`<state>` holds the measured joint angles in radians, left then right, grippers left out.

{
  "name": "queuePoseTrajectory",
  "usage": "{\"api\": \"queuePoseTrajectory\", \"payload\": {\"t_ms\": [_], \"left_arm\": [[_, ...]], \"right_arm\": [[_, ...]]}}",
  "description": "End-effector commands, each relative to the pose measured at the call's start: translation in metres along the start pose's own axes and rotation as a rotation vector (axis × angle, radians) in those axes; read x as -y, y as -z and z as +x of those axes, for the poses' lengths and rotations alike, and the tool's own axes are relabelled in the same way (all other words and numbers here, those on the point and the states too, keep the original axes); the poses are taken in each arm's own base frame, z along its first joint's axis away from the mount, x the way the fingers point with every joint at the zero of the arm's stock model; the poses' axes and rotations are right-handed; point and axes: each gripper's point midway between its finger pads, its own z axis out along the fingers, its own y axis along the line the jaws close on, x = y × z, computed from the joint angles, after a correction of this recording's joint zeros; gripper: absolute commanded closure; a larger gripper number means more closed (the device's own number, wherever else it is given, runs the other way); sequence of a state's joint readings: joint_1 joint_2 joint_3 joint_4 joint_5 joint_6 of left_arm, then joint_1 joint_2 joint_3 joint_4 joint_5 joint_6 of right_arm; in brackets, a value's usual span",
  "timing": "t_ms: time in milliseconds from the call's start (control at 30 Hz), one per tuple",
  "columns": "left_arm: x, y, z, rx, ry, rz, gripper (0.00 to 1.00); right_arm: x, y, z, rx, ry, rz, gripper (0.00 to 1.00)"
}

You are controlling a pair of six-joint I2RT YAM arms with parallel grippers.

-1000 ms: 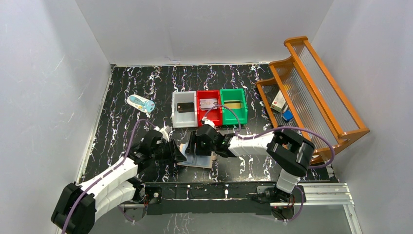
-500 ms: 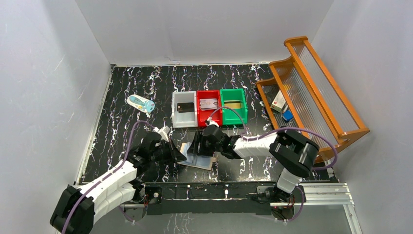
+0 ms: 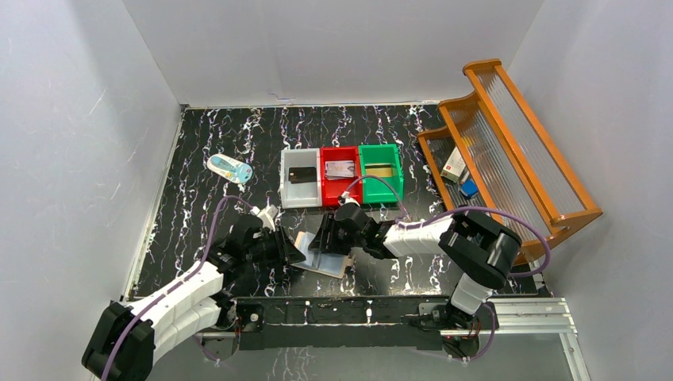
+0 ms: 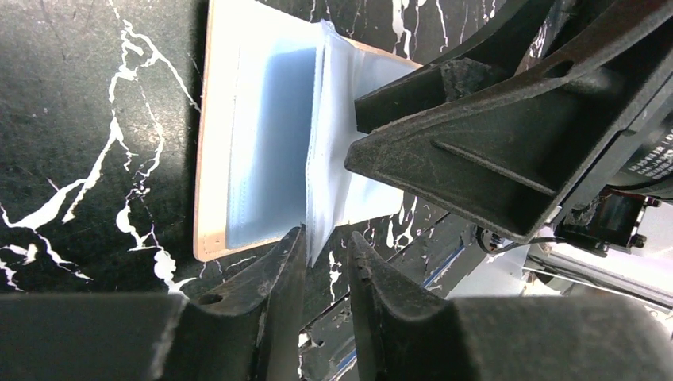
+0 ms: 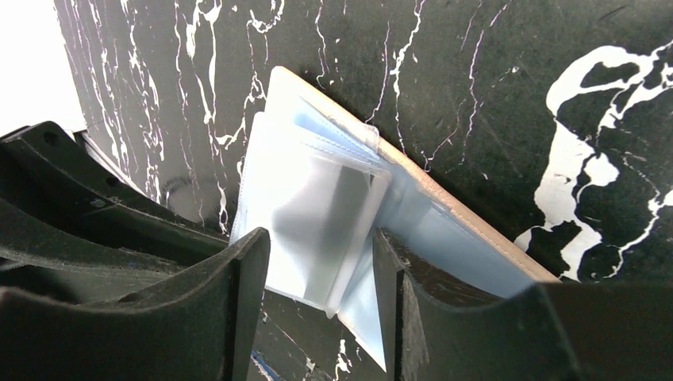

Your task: Take the credit cards out of the card holder

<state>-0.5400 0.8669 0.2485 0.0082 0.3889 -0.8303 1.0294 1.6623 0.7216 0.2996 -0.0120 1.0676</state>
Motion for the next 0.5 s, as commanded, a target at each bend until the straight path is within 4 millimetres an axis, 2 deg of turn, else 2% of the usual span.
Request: {"api": "queuePoseTrajectory", "payload": {"t_ms": [0, 133, 300, 467], "left_arm": [[0.018, 0.007, -0.007, 0.018, -0.042, 0.064, 0.8], [0.035, 0.01, -0.007, 0.003, -0.089, 0.144, 0.9], [0.052, 0.015, -0.006, -0.023, -0.147, 0.22, 0.91], [0.058, 0.014, -0.007, -0.056, -0.19, 0.237, 0.91]], "right_arm": [[0.021, 0.004, 0.006, -0.013, 0.001, 0.063, 0.39], [0.017, 0.004, 0.005, -0.013, 0.002, 0.055, 0.36], [0.008, 0.008, 0.0, 0.006, -0.025, 0.029, 0.31], [-0.008, 0.018, -0.007, 0.031, -0.032, -0.025, 0.27]]}}
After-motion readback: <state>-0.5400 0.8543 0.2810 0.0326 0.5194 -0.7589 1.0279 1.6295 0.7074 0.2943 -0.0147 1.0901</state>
